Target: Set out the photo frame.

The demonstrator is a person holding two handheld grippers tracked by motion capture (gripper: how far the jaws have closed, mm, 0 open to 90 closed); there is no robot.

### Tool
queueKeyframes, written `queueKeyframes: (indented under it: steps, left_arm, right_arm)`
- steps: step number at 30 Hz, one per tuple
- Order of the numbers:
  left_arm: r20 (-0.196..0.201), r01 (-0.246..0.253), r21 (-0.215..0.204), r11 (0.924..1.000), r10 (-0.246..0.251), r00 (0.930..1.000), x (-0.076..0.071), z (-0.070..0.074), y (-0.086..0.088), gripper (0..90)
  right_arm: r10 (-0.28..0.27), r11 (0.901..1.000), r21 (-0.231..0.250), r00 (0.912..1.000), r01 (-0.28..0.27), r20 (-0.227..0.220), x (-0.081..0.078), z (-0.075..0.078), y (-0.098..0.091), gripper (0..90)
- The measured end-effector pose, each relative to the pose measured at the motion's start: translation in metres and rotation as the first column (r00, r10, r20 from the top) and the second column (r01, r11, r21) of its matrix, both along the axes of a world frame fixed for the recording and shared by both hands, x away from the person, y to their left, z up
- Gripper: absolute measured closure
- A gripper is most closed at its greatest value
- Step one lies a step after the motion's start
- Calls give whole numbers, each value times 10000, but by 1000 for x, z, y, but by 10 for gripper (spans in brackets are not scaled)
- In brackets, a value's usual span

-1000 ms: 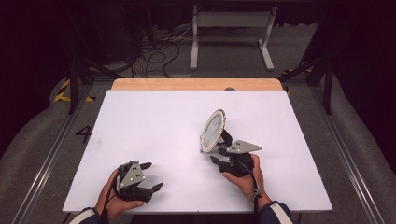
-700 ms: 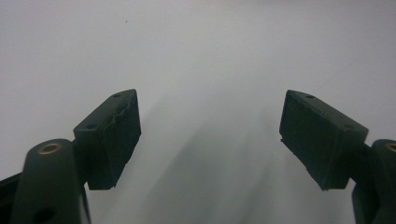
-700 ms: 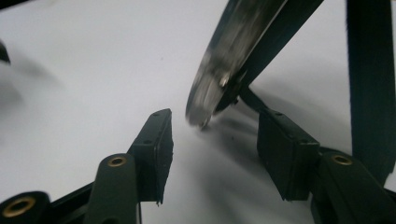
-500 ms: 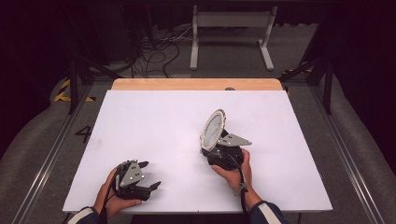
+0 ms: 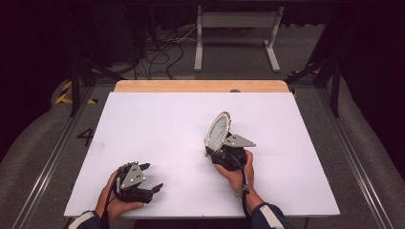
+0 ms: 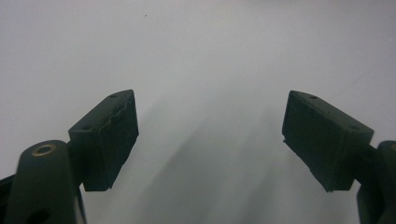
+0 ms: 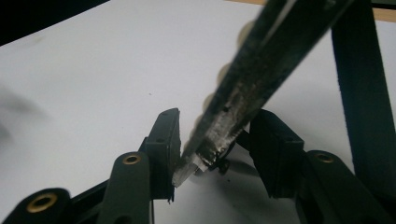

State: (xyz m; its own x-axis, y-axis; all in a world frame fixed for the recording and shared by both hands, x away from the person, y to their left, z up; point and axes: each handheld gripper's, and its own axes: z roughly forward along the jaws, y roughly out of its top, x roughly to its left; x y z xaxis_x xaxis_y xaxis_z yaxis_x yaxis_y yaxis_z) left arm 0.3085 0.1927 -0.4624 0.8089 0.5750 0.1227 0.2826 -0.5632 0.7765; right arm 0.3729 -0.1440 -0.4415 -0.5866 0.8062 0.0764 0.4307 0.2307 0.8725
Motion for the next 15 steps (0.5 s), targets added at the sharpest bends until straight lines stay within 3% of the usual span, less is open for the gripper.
queueKeyframes:
  steps: [15]
  left_arm:
    - [55,-27,-285,9996,28,10000,0,2,2,185]
  right_arm:
    - [519,9986,-9,9981,-520,-328,-2,3,-14,625]
